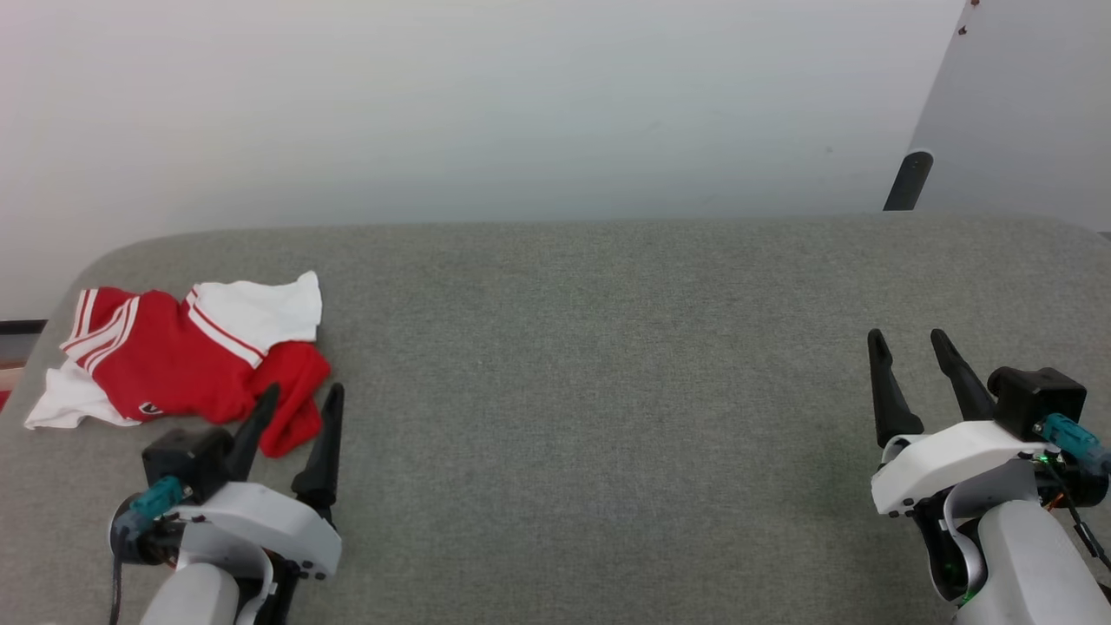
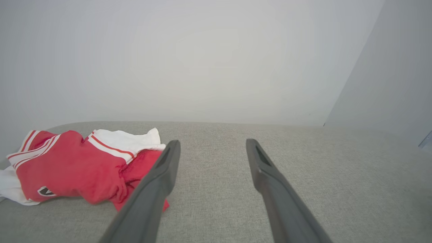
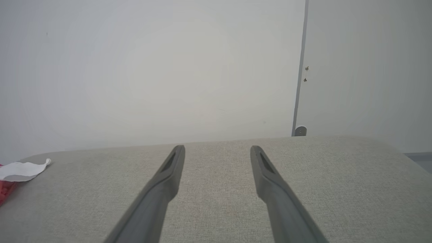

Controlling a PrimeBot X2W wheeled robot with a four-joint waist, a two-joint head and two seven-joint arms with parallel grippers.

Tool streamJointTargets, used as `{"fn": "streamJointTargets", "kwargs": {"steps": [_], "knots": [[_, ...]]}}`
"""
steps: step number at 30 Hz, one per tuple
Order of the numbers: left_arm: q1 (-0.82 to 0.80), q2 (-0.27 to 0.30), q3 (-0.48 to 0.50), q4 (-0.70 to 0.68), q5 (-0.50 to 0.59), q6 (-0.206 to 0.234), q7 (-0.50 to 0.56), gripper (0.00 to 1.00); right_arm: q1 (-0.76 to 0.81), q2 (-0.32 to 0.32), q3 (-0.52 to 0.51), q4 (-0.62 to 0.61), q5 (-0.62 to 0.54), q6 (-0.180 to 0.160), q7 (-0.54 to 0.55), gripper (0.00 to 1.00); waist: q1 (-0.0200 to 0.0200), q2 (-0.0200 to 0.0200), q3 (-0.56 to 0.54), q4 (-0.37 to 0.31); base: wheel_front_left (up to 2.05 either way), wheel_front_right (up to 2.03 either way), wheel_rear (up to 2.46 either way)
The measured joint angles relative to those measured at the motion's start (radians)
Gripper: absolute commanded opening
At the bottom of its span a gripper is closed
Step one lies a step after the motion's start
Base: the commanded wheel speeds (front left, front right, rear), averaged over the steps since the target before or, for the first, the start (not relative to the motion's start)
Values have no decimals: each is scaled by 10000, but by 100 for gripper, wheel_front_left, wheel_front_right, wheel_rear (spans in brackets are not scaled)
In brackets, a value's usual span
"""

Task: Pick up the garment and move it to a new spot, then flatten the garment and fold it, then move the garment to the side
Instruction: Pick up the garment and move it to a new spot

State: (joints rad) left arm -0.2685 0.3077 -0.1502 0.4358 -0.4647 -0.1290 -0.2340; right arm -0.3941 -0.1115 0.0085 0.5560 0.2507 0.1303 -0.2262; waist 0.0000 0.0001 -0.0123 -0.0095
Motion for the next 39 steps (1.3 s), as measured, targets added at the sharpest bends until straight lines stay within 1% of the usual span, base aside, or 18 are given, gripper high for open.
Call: {"fn": "streamJointTargets", "kwargs": {"steps": [16, 31, 35, 39], "knots": [[-291, 290, -167, 247, 443, -2, -295, 100, -47, 50, 15, 142, -1007, 0, -293, 100, 0, 0, 42, 27, 0, 0, 0], [-312, 341, -245, 395, 307, -2, -299, 100, -47, 136, -67, 132, -692, 0, -297, 100, 0, 0, 97, 151, 0, 0, 0], [-337, 278, -75, 550, 357, -2, -299, 100, -46, 79, 38, 153, -619, 0, -288, 100, 0, 0, 85, 325, 0, 0, 0], [-337, 150, 146, 621, 499, 2, -301, 100, -46, 8, 326, 157, -518, 0, -257, 100, 0, 0, 77, 638, 0, 0, 0]]}}
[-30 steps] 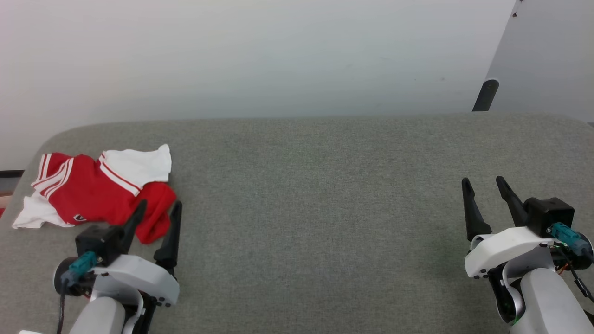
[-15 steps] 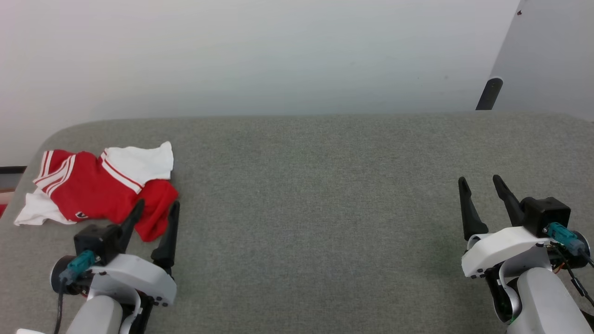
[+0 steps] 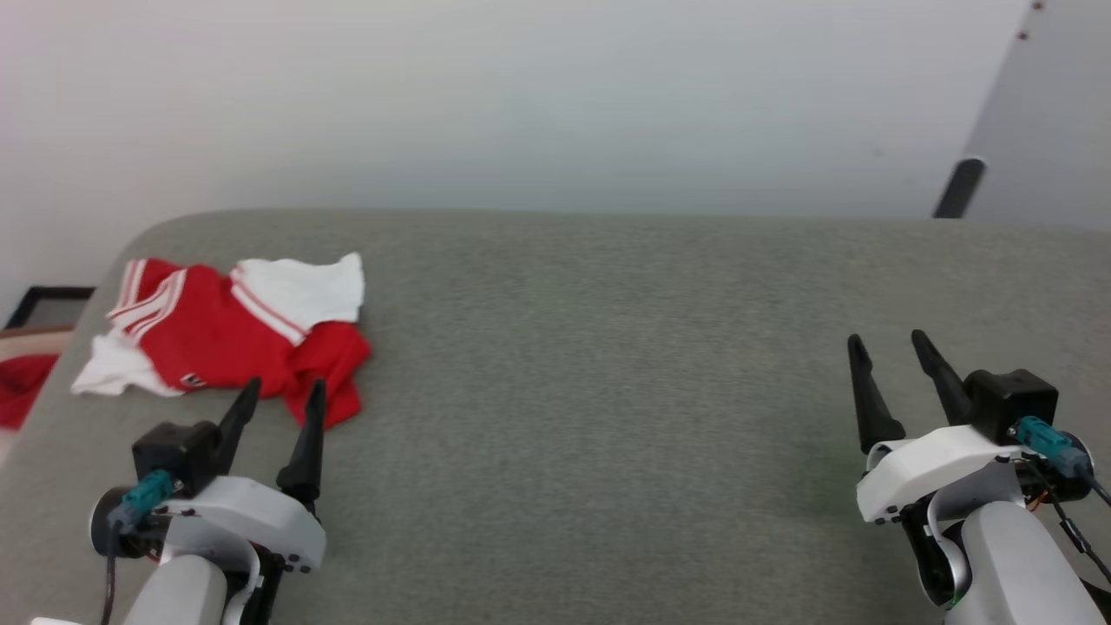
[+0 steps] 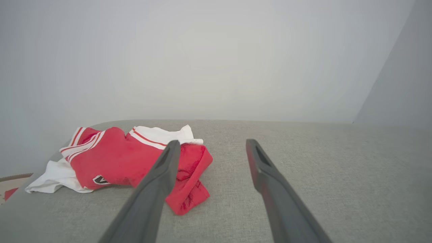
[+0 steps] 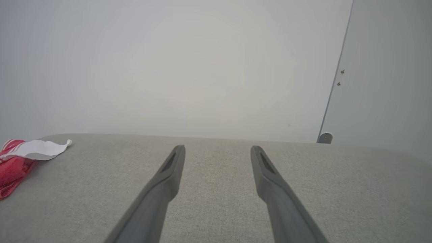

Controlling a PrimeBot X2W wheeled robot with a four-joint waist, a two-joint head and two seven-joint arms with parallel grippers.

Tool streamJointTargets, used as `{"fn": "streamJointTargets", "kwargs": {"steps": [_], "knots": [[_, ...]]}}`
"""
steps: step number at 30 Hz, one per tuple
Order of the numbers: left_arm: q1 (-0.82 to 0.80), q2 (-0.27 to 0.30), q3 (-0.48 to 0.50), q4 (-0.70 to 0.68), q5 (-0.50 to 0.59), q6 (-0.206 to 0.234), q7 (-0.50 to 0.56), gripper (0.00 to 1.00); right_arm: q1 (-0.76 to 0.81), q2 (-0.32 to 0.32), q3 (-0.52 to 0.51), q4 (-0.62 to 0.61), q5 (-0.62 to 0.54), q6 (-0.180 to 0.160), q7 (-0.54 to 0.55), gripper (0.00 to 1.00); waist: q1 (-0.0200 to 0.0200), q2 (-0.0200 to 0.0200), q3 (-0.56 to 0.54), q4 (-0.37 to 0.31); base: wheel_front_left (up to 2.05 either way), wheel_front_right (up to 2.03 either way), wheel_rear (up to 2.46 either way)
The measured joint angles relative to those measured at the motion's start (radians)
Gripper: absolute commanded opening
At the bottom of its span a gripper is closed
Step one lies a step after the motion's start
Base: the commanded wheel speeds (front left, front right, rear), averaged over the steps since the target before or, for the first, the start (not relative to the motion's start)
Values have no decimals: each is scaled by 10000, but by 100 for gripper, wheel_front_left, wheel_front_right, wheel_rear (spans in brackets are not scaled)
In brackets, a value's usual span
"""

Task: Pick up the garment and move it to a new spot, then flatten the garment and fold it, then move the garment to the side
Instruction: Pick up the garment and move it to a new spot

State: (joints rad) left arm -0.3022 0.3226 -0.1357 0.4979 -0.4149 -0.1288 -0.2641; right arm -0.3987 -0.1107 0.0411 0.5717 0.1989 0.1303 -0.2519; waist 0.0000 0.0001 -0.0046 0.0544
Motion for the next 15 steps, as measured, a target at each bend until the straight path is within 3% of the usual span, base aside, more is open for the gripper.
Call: {"fn": "streamJointTargets", "kwargs": {"steps": [15], "knots": [[-41, -359, 562, 341, 462, 282, 0, 100, -367, -81, 1379, 378, 485, 0, 19, 100, 0, 0, 4, 2222, 0, 0, 0]]}}
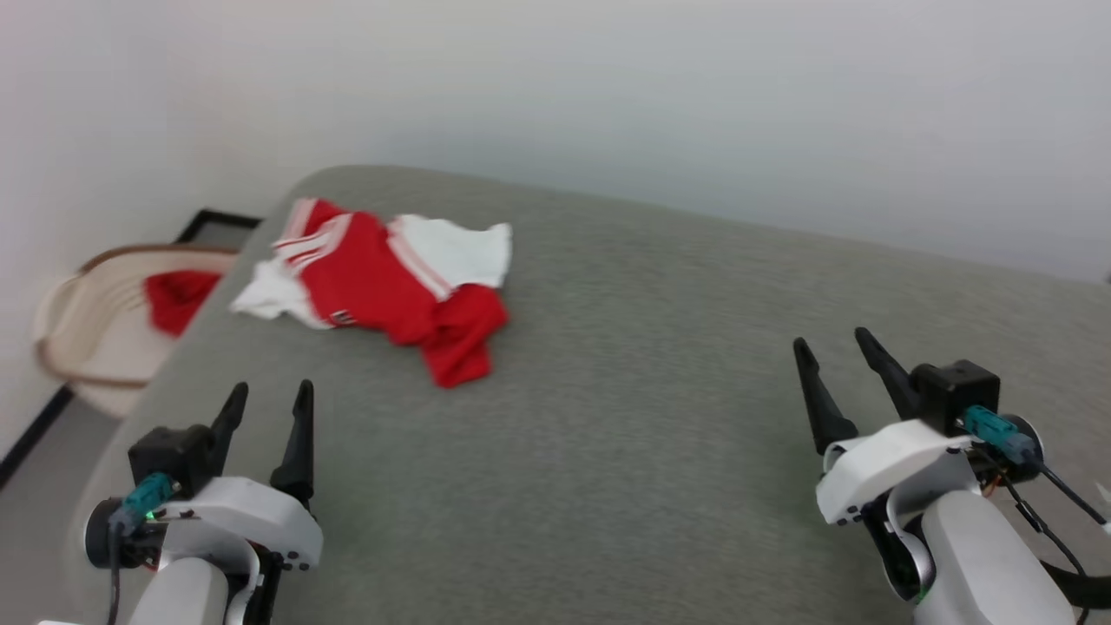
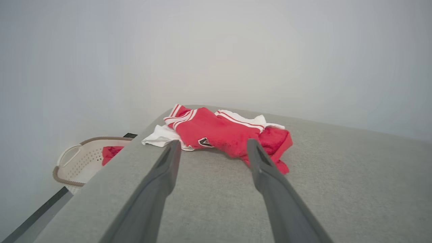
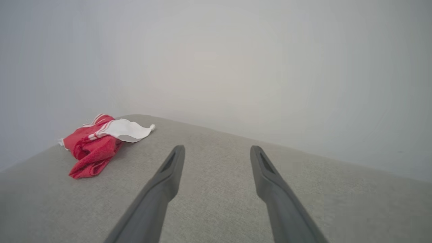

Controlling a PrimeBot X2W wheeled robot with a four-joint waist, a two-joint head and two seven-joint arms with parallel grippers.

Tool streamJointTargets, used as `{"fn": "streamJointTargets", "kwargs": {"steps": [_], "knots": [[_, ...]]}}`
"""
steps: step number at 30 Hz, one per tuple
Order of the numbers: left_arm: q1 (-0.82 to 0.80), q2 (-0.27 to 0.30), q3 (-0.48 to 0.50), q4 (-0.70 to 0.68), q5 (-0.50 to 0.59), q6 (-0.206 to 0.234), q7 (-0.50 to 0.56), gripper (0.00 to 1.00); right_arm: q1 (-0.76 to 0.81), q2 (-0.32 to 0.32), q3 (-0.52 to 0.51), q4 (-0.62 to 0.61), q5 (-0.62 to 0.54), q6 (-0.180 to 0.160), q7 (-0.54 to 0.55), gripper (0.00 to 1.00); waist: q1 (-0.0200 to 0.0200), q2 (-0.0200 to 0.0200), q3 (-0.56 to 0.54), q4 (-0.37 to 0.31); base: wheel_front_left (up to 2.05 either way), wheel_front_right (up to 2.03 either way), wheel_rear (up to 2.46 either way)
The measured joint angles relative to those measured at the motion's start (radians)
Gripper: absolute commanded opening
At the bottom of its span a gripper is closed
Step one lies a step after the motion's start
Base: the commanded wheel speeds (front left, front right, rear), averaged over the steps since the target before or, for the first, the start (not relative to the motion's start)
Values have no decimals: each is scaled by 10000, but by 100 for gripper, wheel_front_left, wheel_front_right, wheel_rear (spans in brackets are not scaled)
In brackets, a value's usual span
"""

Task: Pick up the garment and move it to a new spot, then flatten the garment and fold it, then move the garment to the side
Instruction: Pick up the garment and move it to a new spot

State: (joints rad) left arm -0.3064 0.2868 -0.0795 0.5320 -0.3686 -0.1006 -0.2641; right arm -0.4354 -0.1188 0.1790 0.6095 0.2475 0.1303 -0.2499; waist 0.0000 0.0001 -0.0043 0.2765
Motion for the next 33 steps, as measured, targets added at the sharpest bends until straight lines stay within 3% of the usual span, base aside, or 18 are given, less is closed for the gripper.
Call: {"fn": "streamJointTargets", "kwargs": {"steps": [7, 14, 22, 29, 33], "knots": [[140, -157, 297, -35, 221, 128, 0, 100, -273, 35, 587, 278, 253, 0, -42, 100, 0, 0, 18, 1362, 0, 0, 0], [847, -167, 1361, -702, 224, 391, 0, 100, -1405, 345, 2148, 759, 621, 2, -38, 100, 1, 0, 231, 2396, 0, 0, 0], [1592, -479, 2159, -1503, 351, 445, 0, 100, -2381, 546, 3519, 1561, 1478, 4, -77, 100, 1, 0, 733, 2795, -9, -9, -9], [1679, -727, 2274, -1638, 564, 370, 0, 100, -2519, 407, 3672, 1653, 1877, 4, -113, 100, 0, 0, 821, 2796, -3, -3, -3], [1393, -763, 2021, -1390, 627, 113, 0, 100, -2398, 199, 3361, 1469, 1894, 2, -113, 100, 1, 0, 869, 2737, 0, 0, 0]]}}
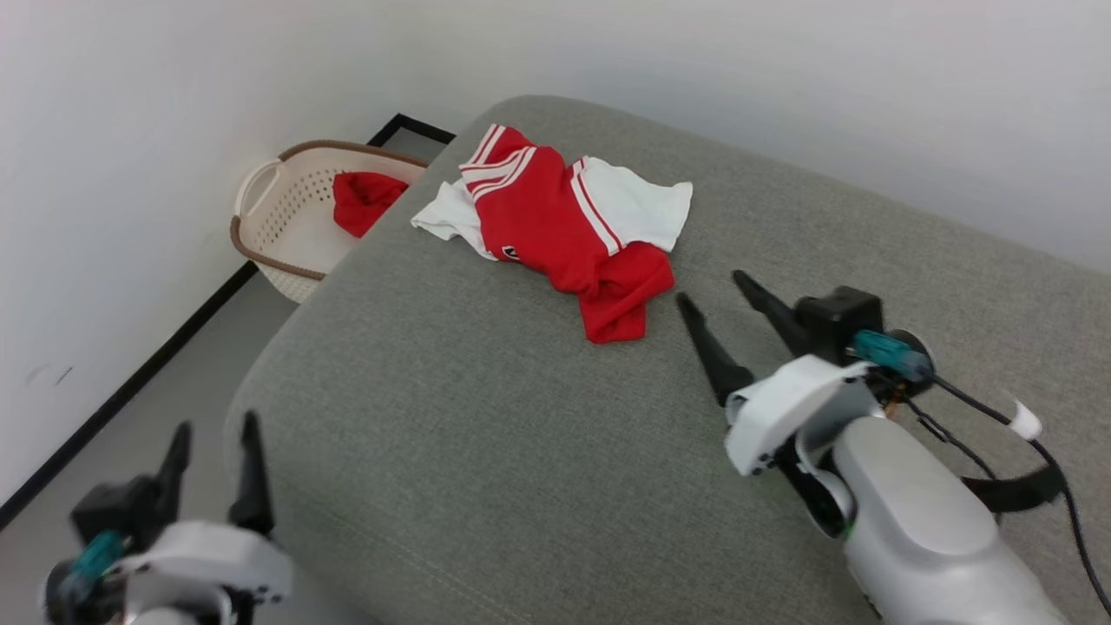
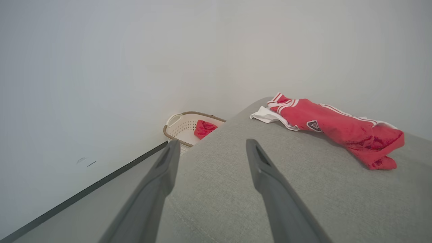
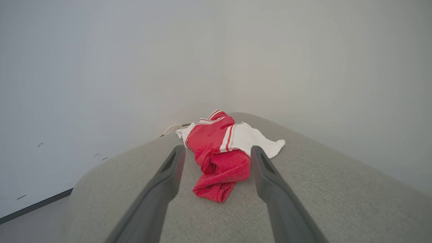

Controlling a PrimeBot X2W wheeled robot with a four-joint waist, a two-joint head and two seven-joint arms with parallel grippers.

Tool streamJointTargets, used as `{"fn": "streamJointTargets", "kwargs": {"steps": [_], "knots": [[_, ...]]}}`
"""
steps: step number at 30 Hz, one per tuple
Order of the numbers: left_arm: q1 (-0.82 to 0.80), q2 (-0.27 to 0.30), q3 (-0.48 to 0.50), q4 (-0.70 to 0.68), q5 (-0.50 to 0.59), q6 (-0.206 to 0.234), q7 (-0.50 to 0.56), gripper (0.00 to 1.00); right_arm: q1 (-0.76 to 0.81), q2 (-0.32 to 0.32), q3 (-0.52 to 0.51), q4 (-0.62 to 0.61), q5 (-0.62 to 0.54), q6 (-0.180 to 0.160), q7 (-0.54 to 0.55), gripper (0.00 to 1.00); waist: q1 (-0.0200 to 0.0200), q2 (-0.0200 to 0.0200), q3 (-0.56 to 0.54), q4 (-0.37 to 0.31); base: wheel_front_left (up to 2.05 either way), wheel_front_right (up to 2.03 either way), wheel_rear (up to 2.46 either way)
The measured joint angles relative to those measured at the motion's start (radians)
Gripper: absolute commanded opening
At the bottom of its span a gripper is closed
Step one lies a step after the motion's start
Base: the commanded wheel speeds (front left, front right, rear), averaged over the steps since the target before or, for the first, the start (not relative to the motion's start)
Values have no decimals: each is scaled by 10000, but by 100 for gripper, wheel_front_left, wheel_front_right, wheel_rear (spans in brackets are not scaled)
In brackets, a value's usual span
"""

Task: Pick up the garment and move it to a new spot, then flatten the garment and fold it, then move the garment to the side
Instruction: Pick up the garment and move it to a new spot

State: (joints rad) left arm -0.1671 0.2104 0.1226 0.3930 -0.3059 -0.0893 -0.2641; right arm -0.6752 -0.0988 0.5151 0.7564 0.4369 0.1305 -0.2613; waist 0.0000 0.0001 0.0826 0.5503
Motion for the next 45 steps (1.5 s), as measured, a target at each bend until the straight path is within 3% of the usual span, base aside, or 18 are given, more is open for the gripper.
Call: {"fn": "streamJointTargets", "kwargs": {"steps": [7, 13, 24, 28, 35, 40, 45], "knots": [[-1601, 274, -1093, 817, -113, -349, 12, 100, 861, -267, -1093, -734, -510, 0, 0, 100, -1, -1, 79, -226, 0, 0, 0], [-3439, 1329, -2008, 1427, -650, -416, 100, 100, 1041, -25, -1202, -1442, -1220, 2, -6, 100, 0, 0, 152, -913, 0, 0, 0], [-6417, 3110, -3833, 3404, -3043, -414, 959, 100, 1348, 328, -796, -2362, -1753, 2, -25, 100, 0, 0, 906, -3017, 0, 0, 0], [-7085, 3448, -4518, 4119, -4013, -414, 1797, 100, 1350, 407, -602, -2671, -1795, 2, -25, 100, 0, 0, 1250, -3762, 0, 0, 0], [-7733, 4126, -5622, 4963, -5772, -416, 4295, 100, 1336, 454, -115, -3183, -1843, 2, -25, 100, 0, 0, 1789, -4876, 0, 0, 0], [-7891, 4872, -5912, 5578, -6884, -414, 6032, 100, 1129, 458, 535, -3597, -1820, 2, -25, 100, 0, -1, 2122, -5626, 0, 0, 0], [-7958, 5262, -5823, 5877, -7923, -414, 7081, 100, 872, 458, 838, -4038, -1831, 2, 52, 100, -1, 0, 2535, -6284, 0, 0, 0]]}}
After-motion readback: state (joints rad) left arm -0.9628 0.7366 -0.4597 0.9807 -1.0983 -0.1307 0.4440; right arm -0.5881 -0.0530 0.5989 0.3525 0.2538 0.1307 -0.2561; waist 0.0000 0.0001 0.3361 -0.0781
